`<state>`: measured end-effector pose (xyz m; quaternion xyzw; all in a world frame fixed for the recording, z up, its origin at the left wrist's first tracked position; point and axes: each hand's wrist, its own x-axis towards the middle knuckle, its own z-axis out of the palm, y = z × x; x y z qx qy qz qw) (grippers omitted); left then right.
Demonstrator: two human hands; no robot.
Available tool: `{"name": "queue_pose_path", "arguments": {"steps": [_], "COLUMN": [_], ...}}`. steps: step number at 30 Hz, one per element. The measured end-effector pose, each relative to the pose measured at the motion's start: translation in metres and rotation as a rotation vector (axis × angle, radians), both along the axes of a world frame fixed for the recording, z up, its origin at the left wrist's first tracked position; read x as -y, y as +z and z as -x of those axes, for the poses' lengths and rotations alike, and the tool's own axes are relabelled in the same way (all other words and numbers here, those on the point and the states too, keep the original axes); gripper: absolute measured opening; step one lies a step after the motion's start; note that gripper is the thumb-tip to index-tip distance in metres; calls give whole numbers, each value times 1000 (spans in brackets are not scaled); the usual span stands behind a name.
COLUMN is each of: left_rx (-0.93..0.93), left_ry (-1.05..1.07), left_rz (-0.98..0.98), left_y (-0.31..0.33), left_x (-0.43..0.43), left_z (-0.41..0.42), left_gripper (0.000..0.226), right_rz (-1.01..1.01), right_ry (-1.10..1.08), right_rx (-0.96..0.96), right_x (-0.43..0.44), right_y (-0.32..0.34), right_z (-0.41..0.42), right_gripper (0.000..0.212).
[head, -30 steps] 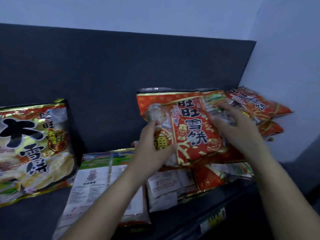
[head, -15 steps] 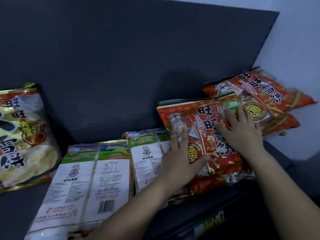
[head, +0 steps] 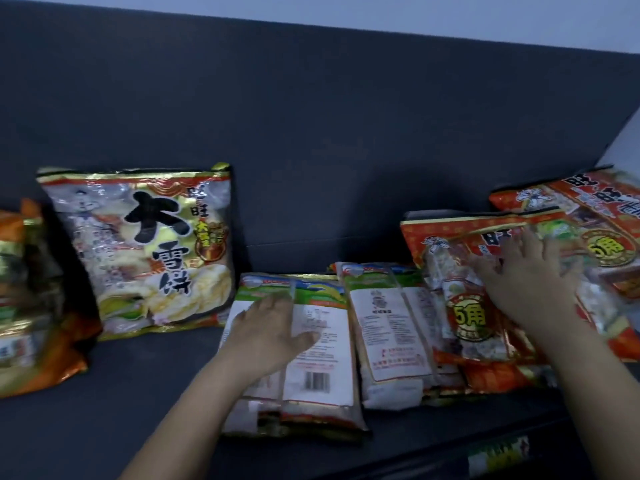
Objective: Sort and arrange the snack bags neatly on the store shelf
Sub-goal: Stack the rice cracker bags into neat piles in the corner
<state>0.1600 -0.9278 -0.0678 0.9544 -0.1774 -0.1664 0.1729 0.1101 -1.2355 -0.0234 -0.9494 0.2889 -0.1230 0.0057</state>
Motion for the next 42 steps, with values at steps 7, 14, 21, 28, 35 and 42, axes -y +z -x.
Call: {"name": "queue_pose_path", "arguments": {"steps": [7,14,21,28,35,42], "left_rx": [-58,-249,-402,-388,-270,-244], "left_ry": [201,230,221,122,-147,-365], "left_rz": [80,548,898,1228,1205,1171], "left_y": [-33,-47,-46,-22,-29,-13], "left_x": [-80,-99,-104,-96,-63,-8], "left_z": [14,33,44,58,39,46], "left_gripper": [91,52,50,61,67,95], "right_rz": [-56,-292,-481,-810,-1345,-1491], "right_ry": [347,614,598,517,457,377], "right_rx": [-110,-314,-445,-104,90,107], "right_x": [-127,-226,-253,-254,-218,-147], "right_y": [-2,-37,-62,-51,-5,28], "right_z": [-1,19,24,29,40,37], "right_gripper": [68,70,78,77,105,66]}}
